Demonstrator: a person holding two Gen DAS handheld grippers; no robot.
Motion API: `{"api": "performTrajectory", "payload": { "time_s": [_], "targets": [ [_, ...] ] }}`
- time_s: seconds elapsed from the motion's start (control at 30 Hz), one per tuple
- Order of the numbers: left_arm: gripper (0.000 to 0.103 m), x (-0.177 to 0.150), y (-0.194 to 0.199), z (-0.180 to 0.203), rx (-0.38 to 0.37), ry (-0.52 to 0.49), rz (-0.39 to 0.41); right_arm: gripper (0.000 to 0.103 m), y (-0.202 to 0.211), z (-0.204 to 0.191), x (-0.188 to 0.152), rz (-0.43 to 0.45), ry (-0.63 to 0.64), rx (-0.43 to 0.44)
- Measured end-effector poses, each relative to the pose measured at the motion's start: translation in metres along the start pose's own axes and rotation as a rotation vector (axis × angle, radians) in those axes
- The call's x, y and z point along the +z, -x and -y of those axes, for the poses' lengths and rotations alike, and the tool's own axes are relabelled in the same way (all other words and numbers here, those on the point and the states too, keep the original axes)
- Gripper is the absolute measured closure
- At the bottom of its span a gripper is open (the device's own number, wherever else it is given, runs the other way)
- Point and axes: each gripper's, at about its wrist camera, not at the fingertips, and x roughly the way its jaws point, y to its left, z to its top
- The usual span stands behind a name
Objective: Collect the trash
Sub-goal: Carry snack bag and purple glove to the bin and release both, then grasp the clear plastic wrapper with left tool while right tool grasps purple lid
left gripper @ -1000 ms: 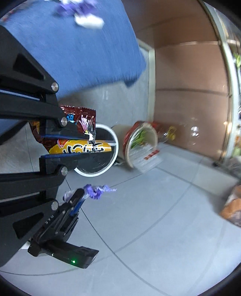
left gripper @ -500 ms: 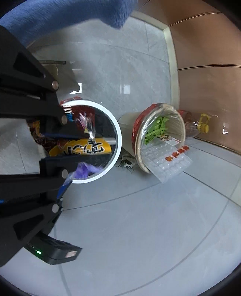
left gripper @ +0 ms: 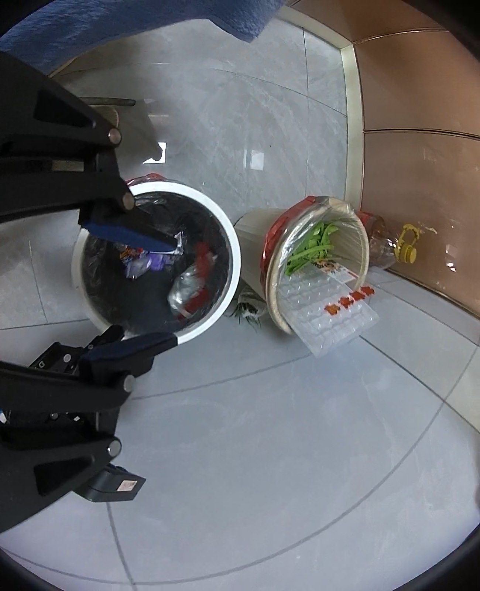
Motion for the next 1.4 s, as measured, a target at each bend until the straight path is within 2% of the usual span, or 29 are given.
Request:
{"api": "performTrajectory", "payload": {
  "time_s": [0.13, 0.27, 0.5, 0.7, 1.13, 1.4],
  "targets": [
    [0.060, -0.014, 0.031, 0.008, -0.003, -0.014, 0.030, 0.065, 0.024, -0.008, -0.004, 0.030, 0.000, -0.005],
    [0.060, -0.031, 0.077, 0.011, 0.001, -0.021, 0.097, 0.065, 0.052, -0.022, -0.012, 0.057, 0.014, 0.008],
    [0.060, -0.067, 0.169, 0.007, 0.059, -0.030, 0.263, 0.065, 0.108, -0.058, -0.022, 0.134, 0.056, 0.041],
    [0.060, -0.104, 0.236, 0.000, 0.119, -0.052, 0.329, 0.065, 0.165, -0.091, -0.030, 0.220, 0.092, 0.091],
    [0.060, -0.199, 0.349, -0.040, 0.205, 0.021, 0.468, 0.064, 0.281, -0.167, -0.060, 0.363, 0.240, 0.195],
    [0.060, -0.243, 0.390, -0.091, 0.262, 0.067, 0.520, 0.063, 0.312, -0.219, -0.070, 0.395, 0.326, 0.244]
  ]
}}
